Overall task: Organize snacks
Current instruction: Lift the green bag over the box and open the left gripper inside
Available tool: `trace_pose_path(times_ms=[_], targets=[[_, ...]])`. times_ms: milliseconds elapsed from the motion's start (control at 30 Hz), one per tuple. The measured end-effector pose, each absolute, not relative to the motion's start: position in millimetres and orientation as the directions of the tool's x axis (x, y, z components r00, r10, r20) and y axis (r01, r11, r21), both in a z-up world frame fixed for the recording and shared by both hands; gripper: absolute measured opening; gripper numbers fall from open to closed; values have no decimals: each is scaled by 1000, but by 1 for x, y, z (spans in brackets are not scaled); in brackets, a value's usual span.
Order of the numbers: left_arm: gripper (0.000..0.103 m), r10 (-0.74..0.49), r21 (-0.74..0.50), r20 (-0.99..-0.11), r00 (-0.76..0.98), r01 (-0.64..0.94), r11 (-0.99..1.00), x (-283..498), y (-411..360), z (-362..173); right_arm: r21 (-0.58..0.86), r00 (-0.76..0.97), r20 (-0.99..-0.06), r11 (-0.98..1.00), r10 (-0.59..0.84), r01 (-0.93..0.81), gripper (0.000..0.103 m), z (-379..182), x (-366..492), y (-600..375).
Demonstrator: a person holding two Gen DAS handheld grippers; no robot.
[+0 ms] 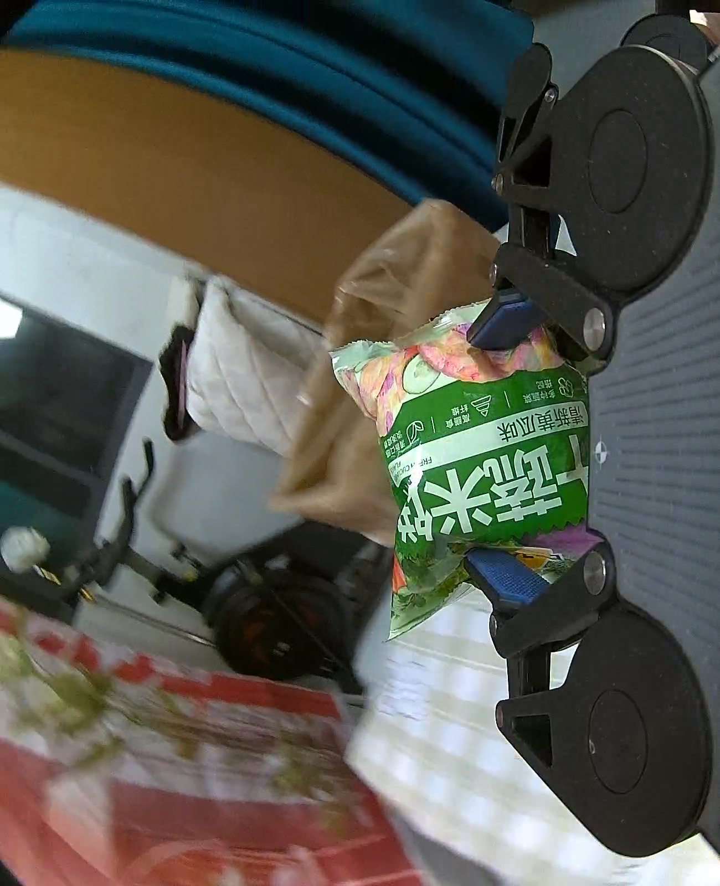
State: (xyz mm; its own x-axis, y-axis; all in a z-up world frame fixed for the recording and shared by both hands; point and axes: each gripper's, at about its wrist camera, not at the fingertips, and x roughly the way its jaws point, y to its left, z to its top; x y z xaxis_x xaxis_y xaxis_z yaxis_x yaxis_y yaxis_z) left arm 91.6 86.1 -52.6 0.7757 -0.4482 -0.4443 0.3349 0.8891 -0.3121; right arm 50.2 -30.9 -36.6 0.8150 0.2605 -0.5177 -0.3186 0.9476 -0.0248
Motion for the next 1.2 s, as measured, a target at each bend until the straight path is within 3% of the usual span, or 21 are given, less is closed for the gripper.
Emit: trace_pose_path(times_ms=[300, 467, 800, 933, 1200], targets=[[82, -471, -138, -403, 784, 457, 879, 154, 12, 15, -17, 913, -367, 980, 177, -197, 33, 20, 88, -112], [82, -486, -102, -427, 763, 493, 864, 192, -28, 17, 22, 936, -332, 994, 112, -111, 33, 23, 117, -161], [83, -477, -86, -555, 682, 523, 848, 257, -60, -16, 173, 912, -404, 985, 66, 5, 34, -24, 165, -210], [85, -452, -112, -596, 663, 489, 865, 274, -53, -29, 216, 889, -452, 976, 66, 38, 50, -44, 171, -209], [85, -426, -110, -551, 717, 444, 889, 240, -10, -13, 210, 877, -479, 975, 35, 76, 60, -49, 150, -209]])
